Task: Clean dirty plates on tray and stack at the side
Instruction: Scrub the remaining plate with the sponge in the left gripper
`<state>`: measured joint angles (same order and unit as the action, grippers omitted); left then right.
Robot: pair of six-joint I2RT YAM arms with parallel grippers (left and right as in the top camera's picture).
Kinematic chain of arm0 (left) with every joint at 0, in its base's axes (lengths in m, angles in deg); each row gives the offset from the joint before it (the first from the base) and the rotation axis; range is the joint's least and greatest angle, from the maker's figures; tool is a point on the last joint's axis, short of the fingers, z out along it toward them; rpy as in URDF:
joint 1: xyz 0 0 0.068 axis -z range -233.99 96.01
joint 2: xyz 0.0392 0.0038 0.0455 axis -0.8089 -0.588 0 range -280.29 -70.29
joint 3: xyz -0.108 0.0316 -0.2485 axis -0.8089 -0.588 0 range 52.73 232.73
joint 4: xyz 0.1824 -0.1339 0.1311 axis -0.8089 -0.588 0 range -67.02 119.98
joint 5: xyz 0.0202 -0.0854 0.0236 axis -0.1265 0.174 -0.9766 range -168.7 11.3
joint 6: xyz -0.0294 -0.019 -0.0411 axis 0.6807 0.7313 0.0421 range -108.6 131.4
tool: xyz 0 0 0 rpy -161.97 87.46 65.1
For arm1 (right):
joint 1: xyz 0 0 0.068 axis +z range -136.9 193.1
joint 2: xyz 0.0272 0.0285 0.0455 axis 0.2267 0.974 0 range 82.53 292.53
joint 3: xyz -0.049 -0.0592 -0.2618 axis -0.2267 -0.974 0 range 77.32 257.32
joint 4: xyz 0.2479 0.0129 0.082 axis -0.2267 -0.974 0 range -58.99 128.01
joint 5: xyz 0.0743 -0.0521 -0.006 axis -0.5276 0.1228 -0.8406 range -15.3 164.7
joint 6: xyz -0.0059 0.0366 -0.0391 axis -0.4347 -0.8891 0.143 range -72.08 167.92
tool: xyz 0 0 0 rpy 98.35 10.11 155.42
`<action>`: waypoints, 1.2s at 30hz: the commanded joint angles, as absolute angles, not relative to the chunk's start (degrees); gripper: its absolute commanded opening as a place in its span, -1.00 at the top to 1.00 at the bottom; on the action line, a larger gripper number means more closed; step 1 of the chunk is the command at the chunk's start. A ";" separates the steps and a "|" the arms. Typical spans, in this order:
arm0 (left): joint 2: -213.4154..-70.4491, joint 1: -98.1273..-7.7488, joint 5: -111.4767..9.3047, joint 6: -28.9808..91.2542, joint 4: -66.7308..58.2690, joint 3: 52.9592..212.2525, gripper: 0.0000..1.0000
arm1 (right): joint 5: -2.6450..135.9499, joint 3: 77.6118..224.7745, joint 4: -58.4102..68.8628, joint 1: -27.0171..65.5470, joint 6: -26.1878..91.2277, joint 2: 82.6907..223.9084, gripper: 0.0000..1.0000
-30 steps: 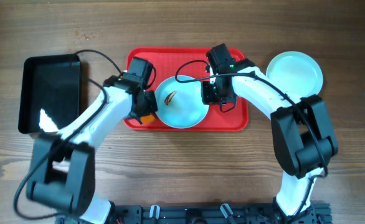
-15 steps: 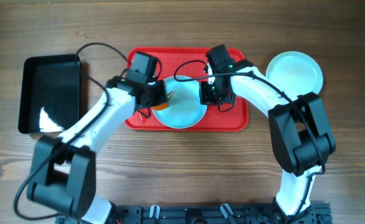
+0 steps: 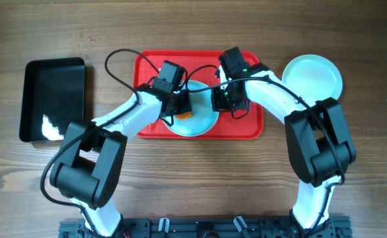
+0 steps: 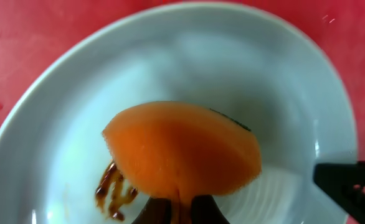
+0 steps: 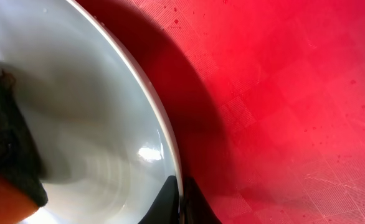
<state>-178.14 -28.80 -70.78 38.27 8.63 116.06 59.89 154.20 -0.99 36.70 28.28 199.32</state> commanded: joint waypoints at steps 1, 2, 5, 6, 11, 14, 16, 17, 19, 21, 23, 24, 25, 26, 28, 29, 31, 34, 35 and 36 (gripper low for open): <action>-180.00 -28.53 -70.23 38.54 10.05 116.28 0.92 | 60.26 153.70 -0.80 36.94 29.46 201.92 0.91; -180.13 -28.53 -70.32 38.29 10.38 116.28 0.92 | 60.26 153.70 -0.73 36.94 29.46 201.92 0.91; -180.52 -28.53 -70.39 37.25 11.25 116.26 0.92 | 60.26 153.70 -0.66 36.94 29.26 201.92 0.91; -180.56 -28.45 -70.34 37.29 11.41 116.28 0.92 | 60.26 153.70 -0.62 36.94 29.26 201.92 0.91; -180.70 -27.40 -70.84 36.90 12.28 116.26 0.92 | 60.26 153.70 -0.34 36.94 29.24 201.92 0.91; -181.24 -27.05 -73.84 36.87 12.26 116.28 0.92 | 60.26 153.70 -0.42 36.94 29.26 201.92 0.91; -181.88 -27.09 -74.76 36.85 12.17 116.28 0.92 | 60.26 153.70 -0.53 36.94 29.29 201.92 0.91; -182.60 -27.22 -74.78 36.85 12.15 116.28 0.89 | 60.26 153.70 -0.62 36.94 29.26 201.92 0.91; -183.60 -27.31 -75.24 36.35 12.02 116.26 0.85 | 60.26 153.70 -0.75 36.94 29.31 201.92 0.91; -184.70 -27.31 -78.91 35.34 11.19 116.26 0.85 | 60.28 153.70 -1.04 36.94 29.33 201.92 0.92; -185.33 -27.31 -83.81 35.37 10.03 116.28 0.92 | 60.30 153.70 -1.34 36.94 29.59 201.92 0.91; -185.48 -27.31 -87.26 35.37 9.31 116.28 0.92 | 60.30 153.70 -1.49 36.94 29.74 201.94 0.91; -185.59 -27.31 -90.82 35.39 8.57 116.28 0.92 | 60.30 153.70 -1.58 36.94 29.74 201.94 0.91; -185.59 -27.31 -94.32 35.37 8.00 116.26 0.92 | 60.28 153.70 -1.65 36.94 29.74 201.94 0.91; -185.59 -27.31 -104.00 35.37 7.19 116.28 0.92 | 60.28 153.70 -1.65 36.94 29.72 201.94 0.91; -185.59 -27.31 -106.45 35.37 7.06 116.28 0.92 | 60.28 153.70 -1.67 36.94 29.72 201.94 0.91; -185.59 -27.31 -112.74 35.34 7.01 116.28 0.92 | 60.30 153.70 -1.74 36.94 29.72 201.94 0.91; -185.57 -27.20 -119.69 35.34 7.04 116.30 0.92 | 60.30 153.70 -1.87 36.94 29.77 201.94 0.91; -185.57 -27.11 -121.33 35.34 6.97 116.34 0.92 | 60.30 153.70 -1.87 36.94 29.74 201.94 0.91; -185.35 -27.05 -122.30 35.34 6.82 116.45 0.92 | 60.30 153.70 -1.87 36.94 29.74 201.94 0.91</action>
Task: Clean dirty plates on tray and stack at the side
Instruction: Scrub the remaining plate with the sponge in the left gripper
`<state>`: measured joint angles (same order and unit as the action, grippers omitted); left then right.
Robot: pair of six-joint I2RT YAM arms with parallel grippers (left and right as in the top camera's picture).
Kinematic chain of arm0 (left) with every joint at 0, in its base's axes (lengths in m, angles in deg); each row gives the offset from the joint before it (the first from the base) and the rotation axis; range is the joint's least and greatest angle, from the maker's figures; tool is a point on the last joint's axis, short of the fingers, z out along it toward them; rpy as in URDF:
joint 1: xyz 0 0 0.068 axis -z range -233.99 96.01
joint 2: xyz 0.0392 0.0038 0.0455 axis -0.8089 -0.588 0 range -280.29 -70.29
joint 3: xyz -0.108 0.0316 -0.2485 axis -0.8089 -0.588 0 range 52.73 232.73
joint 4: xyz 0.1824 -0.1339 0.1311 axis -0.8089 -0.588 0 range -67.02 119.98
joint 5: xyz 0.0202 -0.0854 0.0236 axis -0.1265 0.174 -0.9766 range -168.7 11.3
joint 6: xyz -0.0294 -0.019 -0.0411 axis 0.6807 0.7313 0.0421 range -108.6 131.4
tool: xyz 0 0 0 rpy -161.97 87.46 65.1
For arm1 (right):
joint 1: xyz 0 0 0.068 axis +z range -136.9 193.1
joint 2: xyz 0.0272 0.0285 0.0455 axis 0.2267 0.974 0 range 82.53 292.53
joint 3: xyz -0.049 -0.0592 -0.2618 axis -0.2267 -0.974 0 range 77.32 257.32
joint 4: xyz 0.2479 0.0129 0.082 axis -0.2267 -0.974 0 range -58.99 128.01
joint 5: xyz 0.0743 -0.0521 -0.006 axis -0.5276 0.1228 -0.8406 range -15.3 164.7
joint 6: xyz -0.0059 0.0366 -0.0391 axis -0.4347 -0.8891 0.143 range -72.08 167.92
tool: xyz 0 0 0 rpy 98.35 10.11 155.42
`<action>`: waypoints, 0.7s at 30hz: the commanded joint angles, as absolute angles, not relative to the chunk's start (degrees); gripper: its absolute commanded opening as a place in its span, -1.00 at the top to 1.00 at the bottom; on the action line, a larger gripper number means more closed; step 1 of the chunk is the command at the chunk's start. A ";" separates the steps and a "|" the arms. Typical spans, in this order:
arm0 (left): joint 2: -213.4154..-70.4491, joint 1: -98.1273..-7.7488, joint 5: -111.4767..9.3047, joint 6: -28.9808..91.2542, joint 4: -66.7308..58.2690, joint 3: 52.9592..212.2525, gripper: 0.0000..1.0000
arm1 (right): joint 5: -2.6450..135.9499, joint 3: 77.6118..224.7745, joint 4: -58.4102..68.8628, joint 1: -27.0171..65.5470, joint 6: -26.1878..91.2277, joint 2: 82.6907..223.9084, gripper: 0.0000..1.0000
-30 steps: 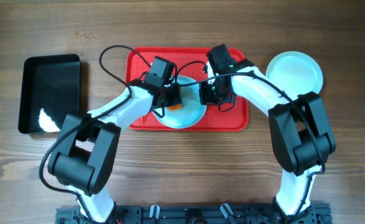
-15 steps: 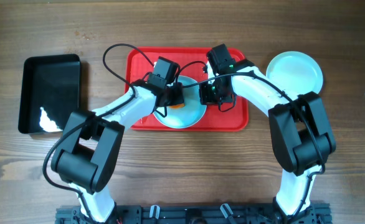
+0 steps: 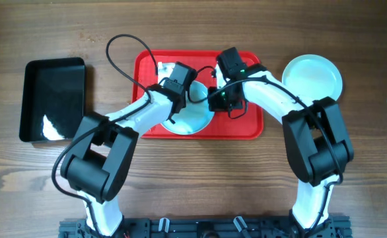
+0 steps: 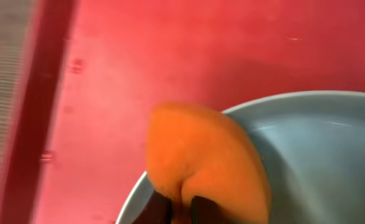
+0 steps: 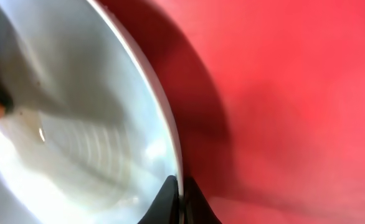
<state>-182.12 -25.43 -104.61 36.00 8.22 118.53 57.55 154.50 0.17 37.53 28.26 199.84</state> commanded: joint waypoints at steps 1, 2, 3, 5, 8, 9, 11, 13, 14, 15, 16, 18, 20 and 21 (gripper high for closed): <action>-184.96 -26.90 -122.25 35.39 6.64 116.61 0.92 | 60.30 153.70 -1.84 36.94 29.72 201.94 0.92; -184.54 -26.70 -121.92 35.41 6.49 116.72 0.92 | 60.30 153.70 -1.84 36.94 29.74 201.94 0.91; -183.80 -26.37 -121.57 35.41 6.34 116.80 0.92 | 60.30 153.70 -1.82 36.94 29.72 201.94 0.91; -181.42 -25.32 -121.25 35.65 6.36 116.85 0.92 | 60.67 153.70 -1.80 36.94 29.68 201.94 0.91; -176.74 -23.60 -117.99 35.83 6.34 116.85 0.92 | 60.72 153.70 -1.76 36.94 29.02 201.94 0.91; -174.88 -23.00 -114.34 35.83 6.38 116.85 0.92 | 60.74 153.70 -1.69 36.94 28.24 201.94 0.91; -171.78 -22.31 -104.15 35.85 6.60 116.83 0.92 | 60.70 153.70 -1.63 36.94 28.24 201.94 0.91; -170.66 -22.35 -93.93 37.57 7.28 116.83 0.92 | 60.67 153.70 -1.67 36.94 28.24 201.94 0.91; -170.69 -22.39 -92.48 38.58 7.21 116.83 0.92 | 60.67 153.70 -1.69 36.94 28.24 201.94 0.92; -171.03 -22.39 -91.11 39.72 6.91 116.80 0.92 | 60.65 153.70 -1.71 36.94 28.24 201.94 0.91; -171.52 -22.37 -89.84 40.70 6.51 116.80 0.92 | 60.67 153.70 -1.71 36.94 28.26 201.94 0.91; -172.52 -22.28 -86.63 40.85 6.12 116.80 0.92 | 60.67 153.70 -1.69 36.94 28.21 201.94 0.91; -173.81 -22.26 -84.51 42.01 6.10 116.76 0.92 | 60.65 153.70 -1.67 36.94 28.17 201.94 0.91; -174.49 -22.26 -84.09 42.86 6.12 116.76 0.92 | 60.67 153.70 -1.67 36.94 27.95 201.94 0.92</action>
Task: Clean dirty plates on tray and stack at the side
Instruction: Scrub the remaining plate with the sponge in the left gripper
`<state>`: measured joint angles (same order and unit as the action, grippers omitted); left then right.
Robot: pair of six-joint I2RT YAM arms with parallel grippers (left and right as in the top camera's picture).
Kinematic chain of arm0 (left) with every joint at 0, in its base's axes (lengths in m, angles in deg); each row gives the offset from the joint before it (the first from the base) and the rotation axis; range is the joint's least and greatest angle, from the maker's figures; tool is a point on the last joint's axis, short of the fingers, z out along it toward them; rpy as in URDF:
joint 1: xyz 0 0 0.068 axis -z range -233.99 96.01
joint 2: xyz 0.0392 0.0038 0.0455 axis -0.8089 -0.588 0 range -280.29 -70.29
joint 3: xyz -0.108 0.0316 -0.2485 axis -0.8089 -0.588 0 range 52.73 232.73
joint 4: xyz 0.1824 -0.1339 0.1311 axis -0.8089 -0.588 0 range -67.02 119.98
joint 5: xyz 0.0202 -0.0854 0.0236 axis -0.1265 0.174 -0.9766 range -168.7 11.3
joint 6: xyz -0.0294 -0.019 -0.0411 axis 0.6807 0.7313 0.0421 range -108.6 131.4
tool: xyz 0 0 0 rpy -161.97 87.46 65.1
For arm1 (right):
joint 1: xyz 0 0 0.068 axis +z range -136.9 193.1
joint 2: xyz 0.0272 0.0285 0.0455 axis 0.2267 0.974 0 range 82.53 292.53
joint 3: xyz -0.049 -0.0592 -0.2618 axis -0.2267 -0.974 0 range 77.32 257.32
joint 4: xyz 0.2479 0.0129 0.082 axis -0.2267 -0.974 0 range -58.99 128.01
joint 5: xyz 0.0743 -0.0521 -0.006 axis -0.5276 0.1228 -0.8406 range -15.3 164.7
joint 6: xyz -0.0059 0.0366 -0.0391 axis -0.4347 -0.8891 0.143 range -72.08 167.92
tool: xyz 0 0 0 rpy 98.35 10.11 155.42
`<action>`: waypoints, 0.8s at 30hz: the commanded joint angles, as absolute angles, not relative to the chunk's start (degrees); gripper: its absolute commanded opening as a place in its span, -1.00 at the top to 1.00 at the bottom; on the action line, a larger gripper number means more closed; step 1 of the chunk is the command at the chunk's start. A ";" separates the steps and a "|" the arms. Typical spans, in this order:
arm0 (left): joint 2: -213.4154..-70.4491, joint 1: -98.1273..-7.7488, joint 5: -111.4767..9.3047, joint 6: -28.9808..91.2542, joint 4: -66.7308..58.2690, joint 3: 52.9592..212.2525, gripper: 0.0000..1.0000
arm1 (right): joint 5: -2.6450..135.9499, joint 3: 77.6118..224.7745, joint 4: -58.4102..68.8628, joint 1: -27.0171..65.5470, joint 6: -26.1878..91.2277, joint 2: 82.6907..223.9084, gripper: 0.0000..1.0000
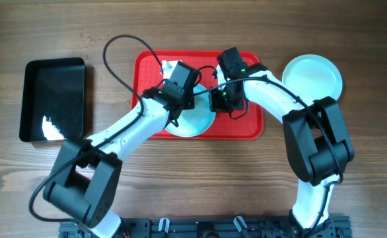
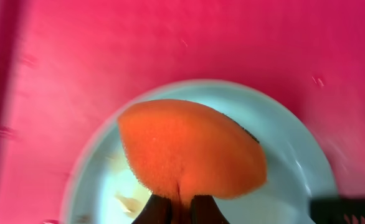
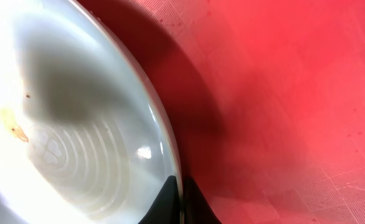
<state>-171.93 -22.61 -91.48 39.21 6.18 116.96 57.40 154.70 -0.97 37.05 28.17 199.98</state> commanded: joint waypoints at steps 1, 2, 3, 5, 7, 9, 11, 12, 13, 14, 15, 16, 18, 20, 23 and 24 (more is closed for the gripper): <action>-174.93 -22.26 -84.05 43.65 6.12 116.76 0.92 | 60.67 153.70 -1.67 36.94 27.80 201.94 0.91; -175.65 -22.26 -84.05 44.28 6.14 116.74 0.92 | 60.63 153.70 -1.69 36.94 27.78 201.94 0.91; -176.48 -22.26 -84.07 44.98 6.21 116.74 0.92 | 60.63 153.70 -1.69 36.94 27.78 201.94 0.91; -177.92 -22.26 -83.43 45.11 7.23 116.74 0.92 | 60.63 153.70 -1.67 36.94 27.78 201.96 0.91; -179.49 -22.26 -81.34 45.11 9.46 116.74 0.92 | 60.48 153.70 -1.67 36.94 27.49 201.94 0.91; -180.89 -22.26 -79.52 45.11 11.21 116.72 0.92 | 60.22 153.70 -1.67 36.94 26.75 201.94 0.91; -182.05 -22.26 -79.65 45.09 11.56 116.72 0.92 | 60.00 153.70 -1.69 36.94 26.77 201.94 0.91; -182.66 -22.26 -80.35 45.05 11.34 116.72 0.92 | 60.04 153.70 -1.74 36.94 26.82 201.94 0.91; -183.14 -22.28 -81.88 44.94 10.69 116.72 0.92 | 60.04 153.70 -1.80 36.94 26.88 201.94 0.91; -183.65 -22.35 -85.10 44.85 9.13 116.72 0.92 | 60.06 153.70 -1.89 36.94 26.86 201.94 0.91; -183.84 -22.37 -88.55 44.87 7.34 116.72 0.92 | 60.06 153.70 -1.89 36.94 26.88 201.94 0.91; -184.00 -22.37 -93.42 44.85 4.94 116.72 0.92 | 60.06 153.70 -1.87 36.94 26.88 201.94 0.91; -184.00 -22.39 -101.42 44.85 1.13 116.72 0.92 | 60.11 153.70 -1.84 36.94 26.88 201.94 0.91; -184.00 -22.39 -107.59 44.85 -1.33 116.72 0.92 | 60.08 153.70 -1.87 36.94 26.88 201.94 0.91; -184.00 -22.83 -114.69 44.85 -3.83 116.72 0.92 | 60.08 153.70 -1.91 36.94 26.90 201.94 0.91; -184.00 -23.05 -116.35 44.85 -4.22 116.72 0.92 | 60.08 153.70 -1.93 36.94 26.92 201.94 0.91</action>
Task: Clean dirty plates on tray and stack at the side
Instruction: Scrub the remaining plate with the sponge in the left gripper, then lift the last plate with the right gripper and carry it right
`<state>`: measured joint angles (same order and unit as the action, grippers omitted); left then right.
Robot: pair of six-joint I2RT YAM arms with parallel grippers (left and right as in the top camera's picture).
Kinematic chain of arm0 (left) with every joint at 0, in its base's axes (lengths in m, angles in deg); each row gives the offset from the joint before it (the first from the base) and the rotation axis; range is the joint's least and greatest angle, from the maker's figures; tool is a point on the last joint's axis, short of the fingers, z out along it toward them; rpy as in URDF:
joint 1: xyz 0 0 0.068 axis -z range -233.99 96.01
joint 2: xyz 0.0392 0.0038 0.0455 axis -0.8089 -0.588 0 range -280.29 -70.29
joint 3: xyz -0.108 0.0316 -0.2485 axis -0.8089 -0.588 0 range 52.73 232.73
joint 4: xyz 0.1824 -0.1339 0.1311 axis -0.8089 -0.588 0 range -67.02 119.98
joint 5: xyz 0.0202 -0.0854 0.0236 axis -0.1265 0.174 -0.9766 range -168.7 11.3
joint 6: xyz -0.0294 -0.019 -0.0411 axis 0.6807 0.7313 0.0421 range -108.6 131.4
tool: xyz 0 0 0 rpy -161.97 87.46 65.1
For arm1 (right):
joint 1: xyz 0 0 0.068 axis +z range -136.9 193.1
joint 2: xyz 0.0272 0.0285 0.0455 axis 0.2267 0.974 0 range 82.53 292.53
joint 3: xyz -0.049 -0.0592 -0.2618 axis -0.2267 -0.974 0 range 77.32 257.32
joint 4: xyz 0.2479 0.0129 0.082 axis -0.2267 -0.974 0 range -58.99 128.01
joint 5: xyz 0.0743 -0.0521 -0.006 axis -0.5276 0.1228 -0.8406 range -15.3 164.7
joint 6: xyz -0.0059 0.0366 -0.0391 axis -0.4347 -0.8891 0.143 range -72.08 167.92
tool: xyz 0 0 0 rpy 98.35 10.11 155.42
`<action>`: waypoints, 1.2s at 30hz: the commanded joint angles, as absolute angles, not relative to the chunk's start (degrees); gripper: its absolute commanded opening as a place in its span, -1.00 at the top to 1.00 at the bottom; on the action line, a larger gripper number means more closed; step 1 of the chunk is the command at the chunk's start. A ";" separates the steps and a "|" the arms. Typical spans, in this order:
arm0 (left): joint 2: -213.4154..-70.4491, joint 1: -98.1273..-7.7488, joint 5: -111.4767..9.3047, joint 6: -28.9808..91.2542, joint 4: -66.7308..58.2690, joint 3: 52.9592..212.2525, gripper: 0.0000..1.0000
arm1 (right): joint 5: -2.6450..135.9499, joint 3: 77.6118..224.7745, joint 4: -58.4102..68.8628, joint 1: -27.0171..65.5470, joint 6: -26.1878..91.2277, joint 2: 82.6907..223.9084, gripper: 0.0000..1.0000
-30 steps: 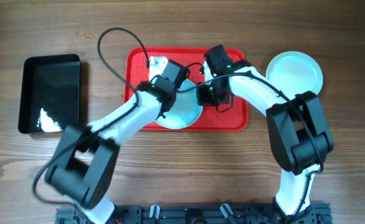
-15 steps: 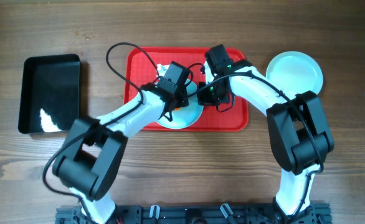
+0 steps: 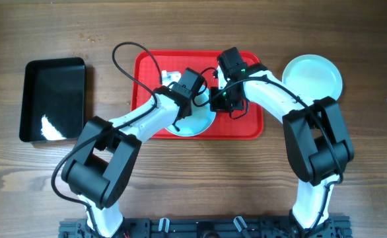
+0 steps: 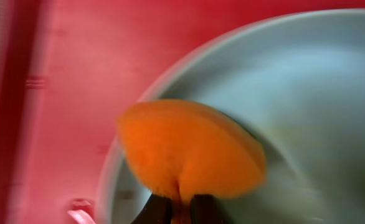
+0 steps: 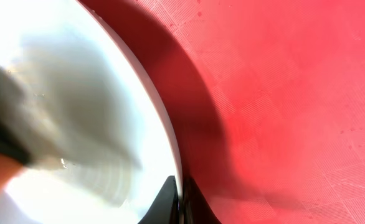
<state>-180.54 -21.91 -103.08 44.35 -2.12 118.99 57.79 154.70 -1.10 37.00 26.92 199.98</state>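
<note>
A pale blue plate (image 3: 195,120) lies on the red tray (image 3: 249,125). My left gripper (image 4: 181,208) is shut on an orange sponge (image 4: 192,152), which presses on the plate's inside (image 4: 307,93) near its left rim; the view is blurred. My right gripper (image 5: 180,193) is shut on the plate's right rim (image 5: 170,146), one finger inside, one outside. In the right wrist view the dark left gripper and a bit of sponge show at the far left. A second pale plate (image 3: 313,76) sits on the wood, right of the tray.
A black rectangular tray (image 3: 53,99) lies on the wooden table at the left. Something small and white (image 3: 169,76) lies at the tray's upper middle, beside the left arm. Black cables loop over the tray's upper left.
The sponge was above the plate's middle, with faint brown marks showing beneath it. Now it lies low against the plate's left side. My right gripper keeps its hold on the rim.
First the sponge sat on the plate's middle beside a dark brown sauce smear. Then it was at the plate's upper left rim. Later it was over the plate, only faint marks left. Now it is back on the plate; my right gripper has held the rim throughout.
</note>
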 commanded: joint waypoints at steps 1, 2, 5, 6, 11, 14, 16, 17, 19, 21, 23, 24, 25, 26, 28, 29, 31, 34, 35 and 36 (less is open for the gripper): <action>-183.97 -23.16 -117.71 44.85 -4.35 116.72 0.92 | 60.08 153.70 -1.93 36.94 26.92 201.94 0.91; -183.97 -23.14 -119.56 44.85 -4.31 116.72 0.92 | 60.11 153.70 -2.00 36.94 26.95 201.94 0.91; -183.82 -22.96 -126.84 44.87 -4.15 117.17 0.92 | 61.59 153.70 -2.52 36.94 26.92 201.94 0.91; -183.60 -22.87 -129.14 44.87 -4.20 117.55 0.92 | 62.99 153.70 -2.81 36.94 26.66 201.94 0.91; -181.35 -22.70 -137.53 44.85 -4.64 120.06 0.92 | 64.63 153.85 -2.81 36.94 23.86 201.94 0.92; -178.12 -22.70 -139.50 44.72 -4.59 121.63 0.92 | 64.96 153.98 -2.72 36.91 23.95 201.90 0.91; -175.82 -22.70 -139.24 44.72 -4.64 122.16 0.92 | 65.96 153.98 -2.78 36.94 23.95 201.90 0.92; -174.77 -22.70 -138.84 44.74 -4.61 122.20 0.92 | 66.10 154.00 -2.78 36.91 23.95 201.88 0.91; -171.49 -22.70 -135.48 44.92 -4.64 122.20 0.92 | 66.44 154.40 -3.07 36.91 23.93 201.75 0.92; -167.82 -23.29 -129.31 44.96 -4.81 122.20 0.92 | 67.82 155.25 -3.70 36.91 23.95 201.05 0.91; -164.17 -24.71 -120.70 45.33 -4.83 122.18 0.92 | 70.01 156.01 -4.36 36.91 23.95 199.80 0.92; -162.29 -26.06 -114.21 45.33 -4.81 122.18 0.92 | 72.13 156.49 -4.82 36.91 23.95 198.58 0.91; -161.13 -27.38 -108.74 45.31 -4.90 122.18 0.92 | 74.14 156.87 -5.17 36.91 24.00 197.44 0.92; -160.43 -28.60 -104.46 45.31 -5.01 122.18 0.92 | 76.39 157.26 -5.43 36.91 24.19 196.17 0.91; -159.93 -31.75 -95.63 45.29 -5.68 122.18 0.92 | 80.94 158.02 -5.60 36.91 25.94 193.37 0.92; -159.98 -33.28 -92.79 45.29 -6.54 122.18 0.92 | 82.95 158.44 -5.67 36.94 27.21 191.73 0.92; -160.61 -35.81 -90.45 45.31 -8.72 122.11 0.92 | 86.66 159.03 -5.67 36.94 29.02 188.85 0.91; -162.36 -39.20 -90.19 45.33 -12.66 122.07 0.92 | 96.63 159.95 -5.06 36.94 32.94 182.45 0.94; -162.71 -39.62 -89.99 45.31 -13.16 122.07 0.92 | 98.68 160.03 -4.55 37.00 34.71 181.00 0.91; -163.01 -40.05 -89.62 45.31 -13.68 122.07 0.92 | 100.21 160.03 -4.05 37.11 36.26 179.91 0.91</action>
